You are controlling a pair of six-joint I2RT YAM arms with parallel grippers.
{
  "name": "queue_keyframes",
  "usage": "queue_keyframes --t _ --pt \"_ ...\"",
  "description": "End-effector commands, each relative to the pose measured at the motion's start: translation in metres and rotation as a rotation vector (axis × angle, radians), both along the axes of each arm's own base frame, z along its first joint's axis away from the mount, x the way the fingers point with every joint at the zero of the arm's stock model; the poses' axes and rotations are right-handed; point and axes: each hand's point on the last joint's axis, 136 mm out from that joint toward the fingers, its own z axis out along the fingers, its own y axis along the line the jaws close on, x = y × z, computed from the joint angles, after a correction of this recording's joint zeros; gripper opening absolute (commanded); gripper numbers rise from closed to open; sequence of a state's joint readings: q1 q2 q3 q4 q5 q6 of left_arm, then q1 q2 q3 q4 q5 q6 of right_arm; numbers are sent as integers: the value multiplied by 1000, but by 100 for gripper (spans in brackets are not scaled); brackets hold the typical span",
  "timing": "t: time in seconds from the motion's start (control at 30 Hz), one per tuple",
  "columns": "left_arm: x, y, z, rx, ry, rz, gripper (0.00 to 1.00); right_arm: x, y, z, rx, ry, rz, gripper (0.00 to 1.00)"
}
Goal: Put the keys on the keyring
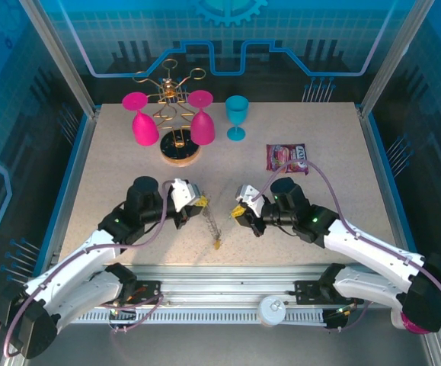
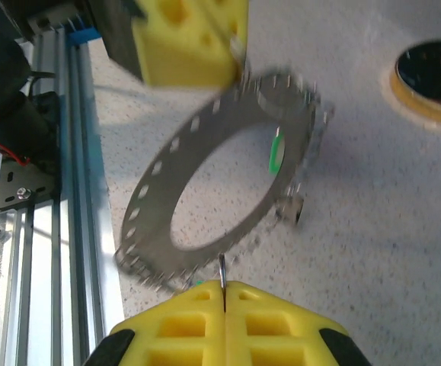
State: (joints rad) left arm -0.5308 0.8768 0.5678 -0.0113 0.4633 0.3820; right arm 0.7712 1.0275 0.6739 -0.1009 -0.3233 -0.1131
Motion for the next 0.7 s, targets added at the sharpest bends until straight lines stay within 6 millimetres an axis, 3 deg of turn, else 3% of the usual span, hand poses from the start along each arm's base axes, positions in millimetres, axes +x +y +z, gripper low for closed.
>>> queue_keyframes --t 0.0,0.4,0.67 --pt "-25 -15 17 -7 -101 -165 0 -5 8 19 52 -85 94 0" --pt "-30 -21 16 -4 -141 -208 0 -12 25 38 139 -62 180 0" --pt "-28 -24 13 1 -130 -210 0 -4 34 48 140 -111 183 0"
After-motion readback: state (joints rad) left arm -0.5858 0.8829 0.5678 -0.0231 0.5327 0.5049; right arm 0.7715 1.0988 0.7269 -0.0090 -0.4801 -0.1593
